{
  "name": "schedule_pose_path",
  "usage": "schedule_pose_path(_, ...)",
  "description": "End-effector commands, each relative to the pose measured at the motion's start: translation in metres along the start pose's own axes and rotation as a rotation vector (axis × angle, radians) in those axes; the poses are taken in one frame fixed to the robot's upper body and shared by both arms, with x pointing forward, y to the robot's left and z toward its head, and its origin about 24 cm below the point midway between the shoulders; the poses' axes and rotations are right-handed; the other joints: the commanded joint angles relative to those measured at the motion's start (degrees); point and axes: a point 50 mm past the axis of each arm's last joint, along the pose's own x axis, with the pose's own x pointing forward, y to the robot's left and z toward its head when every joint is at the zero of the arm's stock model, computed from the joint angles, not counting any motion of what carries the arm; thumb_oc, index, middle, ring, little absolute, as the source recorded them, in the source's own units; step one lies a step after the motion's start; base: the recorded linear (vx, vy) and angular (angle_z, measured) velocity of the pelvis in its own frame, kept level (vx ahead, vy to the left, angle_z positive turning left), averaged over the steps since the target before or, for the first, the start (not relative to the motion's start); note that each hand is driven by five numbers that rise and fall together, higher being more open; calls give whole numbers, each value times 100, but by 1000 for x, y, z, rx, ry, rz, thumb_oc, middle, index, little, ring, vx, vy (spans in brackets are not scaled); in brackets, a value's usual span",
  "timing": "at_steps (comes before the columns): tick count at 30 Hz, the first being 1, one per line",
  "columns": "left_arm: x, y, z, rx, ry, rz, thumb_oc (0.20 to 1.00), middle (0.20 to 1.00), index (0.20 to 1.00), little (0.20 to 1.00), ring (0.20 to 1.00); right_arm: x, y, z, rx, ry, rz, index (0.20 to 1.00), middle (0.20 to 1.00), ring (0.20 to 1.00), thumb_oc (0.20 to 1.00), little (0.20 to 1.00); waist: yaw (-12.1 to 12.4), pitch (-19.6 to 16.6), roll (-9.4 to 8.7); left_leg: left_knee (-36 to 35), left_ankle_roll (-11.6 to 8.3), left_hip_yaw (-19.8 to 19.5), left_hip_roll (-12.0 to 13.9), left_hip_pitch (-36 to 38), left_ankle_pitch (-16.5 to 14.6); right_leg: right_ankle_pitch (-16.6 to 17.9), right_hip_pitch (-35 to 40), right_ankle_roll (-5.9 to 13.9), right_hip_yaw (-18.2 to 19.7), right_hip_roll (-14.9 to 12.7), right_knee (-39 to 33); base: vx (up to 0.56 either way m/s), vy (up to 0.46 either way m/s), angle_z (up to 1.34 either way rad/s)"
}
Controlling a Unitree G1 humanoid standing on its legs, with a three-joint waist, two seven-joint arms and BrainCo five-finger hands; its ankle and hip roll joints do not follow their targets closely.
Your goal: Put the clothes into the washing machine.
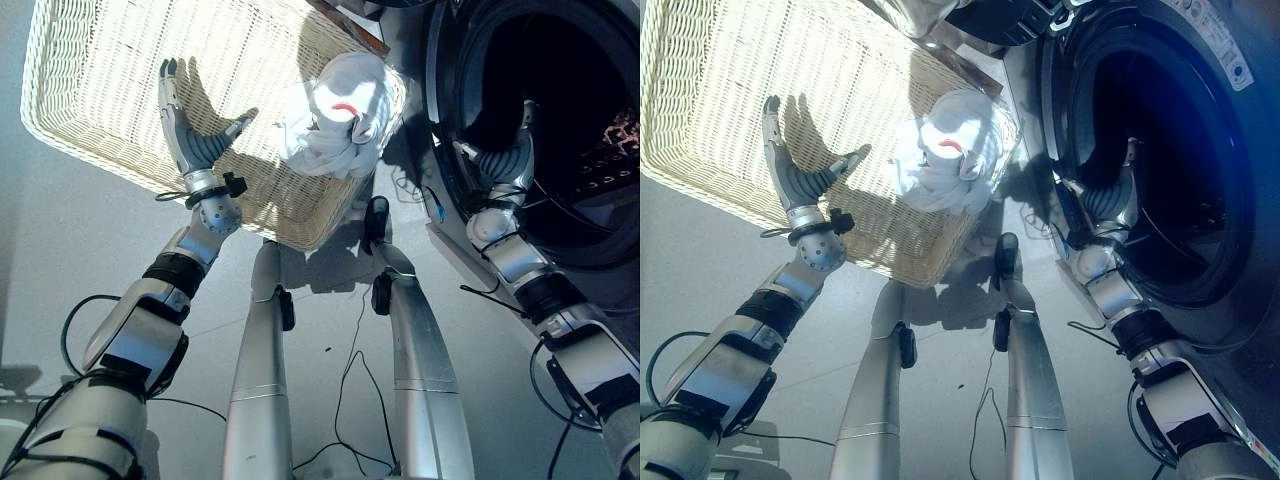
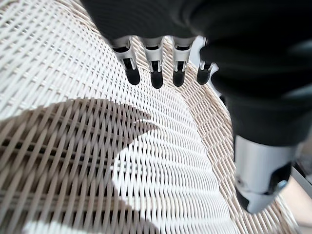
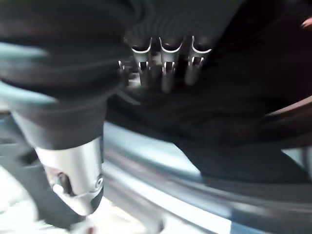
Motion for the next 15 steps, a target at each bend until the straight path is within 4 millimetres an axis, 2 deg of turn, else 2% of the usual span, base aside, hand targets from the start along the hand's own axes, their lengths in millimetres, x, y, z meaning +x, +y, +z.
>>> schedule_pose_path(1, 3, 1, 6, -60, 16, 92, 1000, 1000, 1000, 1000, 1000, 0, -7, 26, 31, -209, -54, 1000, 1000, 1000, 1000, 1000, 28, -120, 64, 759, -121, 280, -138, 125, -947, 813, 582, 658, -95, 314, -1290, 0, 0, 0)
schedule_pose_path(5, 2, 6, 4, -83, 40, 126, 1000, 1000, 1000, 1000, 1000, -3, -7, 60, 46, -423, -45, 1000, 1000, 1000, 1000, 1000, 48, -120, 73, 759, -113, 262, -155, 135, -928, 800, 604, 665, -103, 306, -1280, 0, 0, 0)
schedule_pose_path(10, -1, 8, 3, -105, 69, 163, 1000, 1000, 1000, 1000, 1000, -9, -7, 87, 88, -583, 13, 1000, 1000, 1000, 1000, 1000, 68, -120, 66, 795, -99, 250, -175, 143, -933, 774, 629, 661, -118, 297, -1250, 0, 0, 0)
schedule_pose_path(15, 1, 11, 3, -124, 91, 198, 1000, 1000, 1000, 1000, 1000, -13, -2, 120, 108, -749, 176, 1000, 1000, 1000, 1000, 1000, 122, -120, 45, 840, -116, 221, -186, 142, -913, 744, 666, 654, -158, 289, -1204, 0, 0, 0)
